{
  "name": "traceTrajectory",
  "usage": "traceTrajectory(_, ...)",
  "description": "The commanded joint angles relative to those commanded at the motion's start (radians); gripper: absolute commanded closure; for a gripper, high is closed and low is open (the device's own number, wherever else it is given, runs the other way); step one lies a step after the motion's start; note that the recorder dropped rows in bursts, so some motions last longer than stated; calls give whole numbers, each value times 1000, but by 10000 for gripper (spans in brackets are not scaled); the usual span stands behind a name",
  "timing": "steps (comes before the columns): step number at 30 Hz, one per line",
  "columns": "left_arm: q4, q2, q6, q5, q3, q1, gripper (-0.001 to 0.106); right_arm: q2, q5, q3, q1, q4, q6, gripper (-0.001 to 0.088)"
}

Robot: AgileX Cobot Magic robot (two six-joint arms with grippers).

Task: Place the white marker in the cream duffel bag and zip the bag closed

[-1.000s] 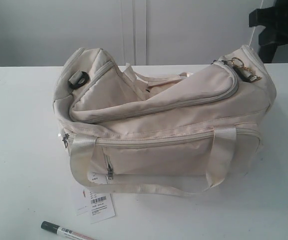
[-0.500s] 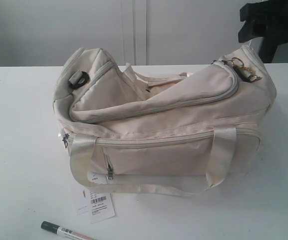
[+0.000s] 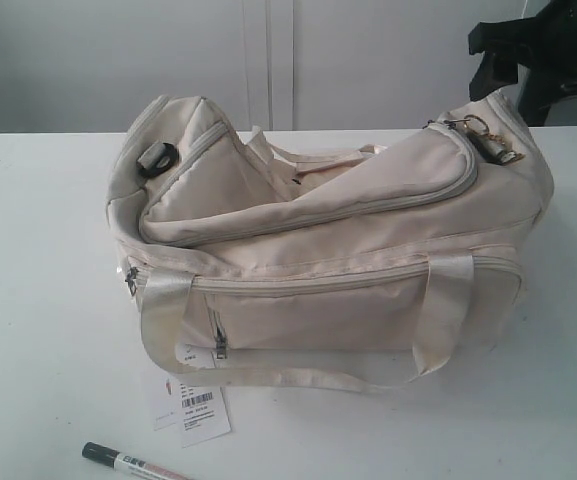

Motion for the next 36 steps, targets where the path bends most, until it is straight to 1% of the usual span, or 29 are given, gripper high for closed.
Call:
traceTrajectory(5,-42,0,-106,0,0,0,1053,35,-11,-16,0,5,28,234)
traceTrajectory(12,-42,0,-111,0,0,0,1053,60,4,-16,0,17,45,257)
traceTrajectory(13,-42,0,-111,0,0,0,1053,60,4,-16,0,17,45,291)
traceTrajectory(15,-44,0,-111,0,0,0,1053,60,6,-16,0,17,45,407)
traceTrajectory(19,-53,0,-124,0,0,0,1053,60,2,-16,0,17,45,793)
traceTrajectory(20,-55,0,-145,-2,0,0,1053,60,-1,-16,0,17,45,869)
traceTrajectory(26,-82,0,-274,-22,0,0,1053,60,4,-16,0,17,41,868)
traceTrajectory(29,-82,0,-300,-65,0,0,1053,60,17,-16,0,17,41,868)
traceTrajectory(33,-118,0,-396,-148,0,0,1053,60,50,-16,0,17,35,868)
traceTrajectory(36,-122,0,-427,-164,-4,0,1053,58,72,-16,0,19,7,868)
